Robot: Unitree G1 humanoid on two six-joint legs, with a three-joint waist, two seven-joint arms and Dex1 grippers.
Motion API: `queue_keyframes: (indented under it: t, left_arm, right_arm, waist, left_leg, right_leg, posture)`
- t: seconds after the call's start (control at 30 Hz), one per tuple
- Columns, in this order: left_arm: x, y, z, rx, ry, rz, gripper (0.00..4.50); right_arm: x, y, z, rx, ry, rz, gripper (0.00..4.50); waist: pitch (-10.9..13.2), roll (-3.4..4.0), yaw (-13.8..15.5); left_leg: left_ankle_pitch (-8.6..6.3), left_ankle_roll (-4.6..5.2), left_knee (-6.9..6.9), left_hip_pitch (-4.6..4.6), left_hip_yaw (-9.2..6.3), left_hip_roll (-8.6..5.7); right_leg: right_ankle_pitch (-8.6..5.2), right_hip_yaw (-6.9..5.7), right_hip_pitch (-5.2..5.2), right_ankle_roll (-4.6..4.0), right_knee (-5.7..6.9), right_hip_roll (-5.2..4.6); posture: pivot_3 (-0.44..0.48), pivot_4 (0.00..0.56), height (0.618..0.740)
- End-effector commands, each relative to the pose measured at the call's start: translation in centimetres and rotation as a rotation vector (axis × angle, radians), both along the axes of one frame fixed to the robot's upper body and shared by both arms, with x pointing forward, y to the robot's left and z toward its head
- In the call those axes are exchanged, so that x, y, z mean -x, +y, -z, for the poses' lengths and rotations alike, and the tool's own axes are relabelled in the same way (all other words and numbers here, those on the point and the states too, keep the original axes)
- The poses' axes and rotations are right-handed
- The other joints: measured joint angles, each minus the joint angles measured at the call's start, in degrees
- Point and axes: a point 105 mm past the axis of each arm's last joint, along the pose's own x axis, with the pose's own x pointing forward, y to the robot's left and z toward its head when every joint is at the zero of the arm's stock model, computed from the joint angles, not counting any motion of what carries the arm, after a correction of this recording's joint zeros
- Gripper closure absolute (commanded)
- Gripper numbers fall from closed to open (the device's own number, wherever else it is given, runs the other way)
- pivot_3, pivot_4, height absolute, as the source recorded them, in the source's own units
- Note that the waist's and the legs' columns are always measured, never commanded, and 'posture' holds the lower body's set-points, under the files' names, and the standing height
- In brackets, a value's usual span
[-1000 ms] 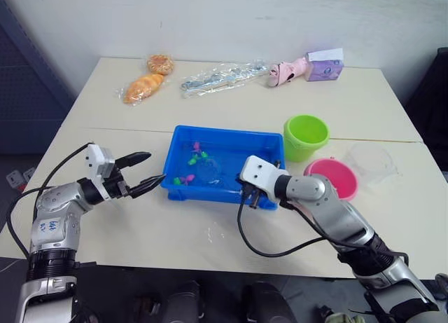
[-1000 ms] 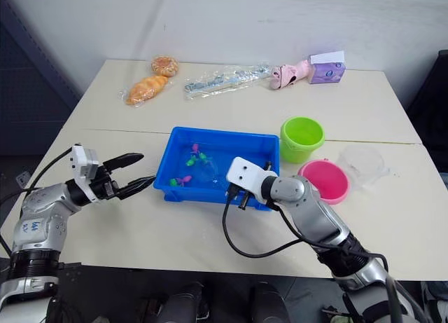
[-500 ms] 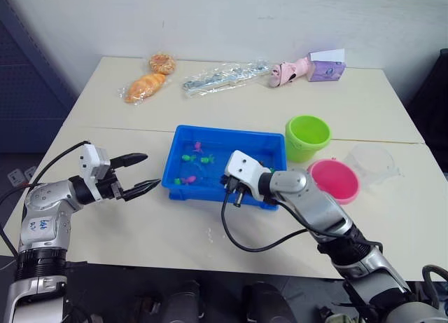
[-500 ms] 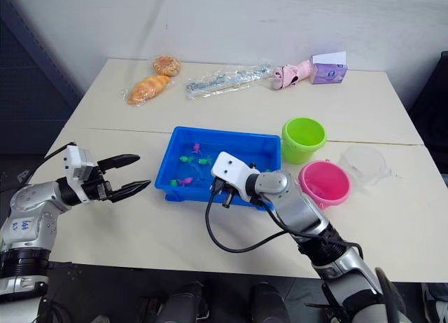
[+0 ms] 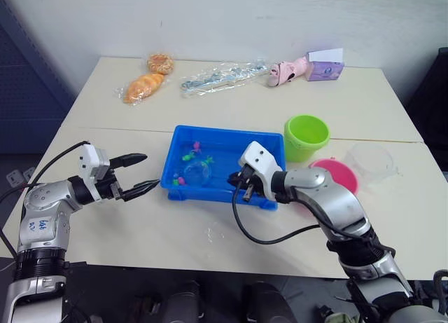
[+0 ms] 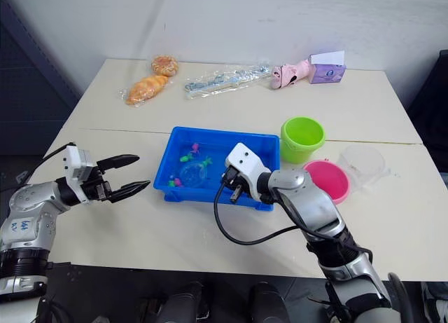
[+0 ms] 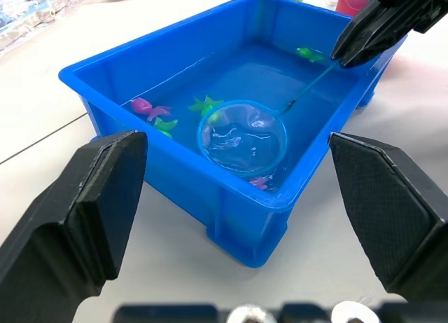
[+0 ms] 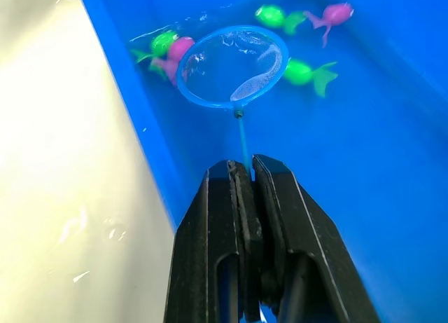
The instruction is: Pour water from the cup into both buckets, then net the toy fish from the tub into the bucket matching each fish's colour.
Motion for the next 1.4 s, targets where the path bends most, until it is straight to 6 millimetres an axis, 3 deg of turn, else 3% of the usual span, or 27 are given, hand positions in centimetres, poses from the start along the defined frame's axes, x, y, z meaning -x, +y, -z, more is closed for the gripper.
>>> queue_keyframes:
  t: [0.03, 0.17, 0.47, 0.67, 1.4]
  left_arm:
    - [0.1, 0.3, -0.2, -0.019, -0.011, -0.001, 0.06]
    - [0.2, 0.5, -0.3, -0.024, -0.013, -0.004, 0.06]
    - [0.4, 1.0, 0.1, -0.077, -0.009, 0.005, 0.06]
    - [0.5, 1.1, 0.2, -0.081, -0.01, 0.006, 0.06]
    - [0.4, 0.9, 0.3, -0.072, -0.006, 0.011, 0.06]
  right_arm:
    - [-0.2, -0.2, -1.2, 0.059, -0.124, -0.019, 4.5]
    - [-0.6, -0.4, -1.0, 0.142, -0.196, -0.035, 4.5]
    - [-0.3, 2.2, -1.1, 0.091, -0.182, -0.112, 4.5]
    - [0.0, 2.9, -1.2, 0.057, -0.154, -0.135, 4.5]
    - [-0.2, 0.0, -1.6, 0.035, -0.09, -0.049, 4.5]
  waist:
    - [0.0, 0.0, 0.01]
    - [0.0, 0.0, -0.06]
    - [0.0, 0.0, -0.03]
    - [0.0, -0.01, 0.01]
    - [0.0, -0.01, -0.02]
  left_leg:
    - [-0.01, 0.01, 0.0, 0.0, 0.01, 0.0]
    - [-0.02, 0.01, -0.01, -0.01, 0.05, -0.01]
    - [0.0, -0.02, -0.01, -0.08, 0.16, 0.0]
    - [-0.02, 0.01, 0.01, -0.11, 0.16, -0.02]
    - [-0.02, 0.02, 0.0, -0.12, 0.19, -0.02]
  right_leg:
    - [0.0, 0.0, 0.0, 0.0, 0.0, -0.01]
    - [0.0, 0.02, -0.07, 0.0, 0.0, -0.02]
    - [0.0, 0.01, -0.26, 0.0, 0.05, -0.03]
    - [0.0, 0.0, -0.26, 0.0, 0.11, -0.08]
    - [0.0, 0.0, -0.31, -0.01, 0.1, -0.11]
  posture:
    - [0.0, 0.15, 0.74]
    - [0.0, 0.15, 0.74]
    - [0.0, 0.15, 0.74]
    - [0.0, 0.15, 0.74]
    - [0.0, 0.15, 0.74]
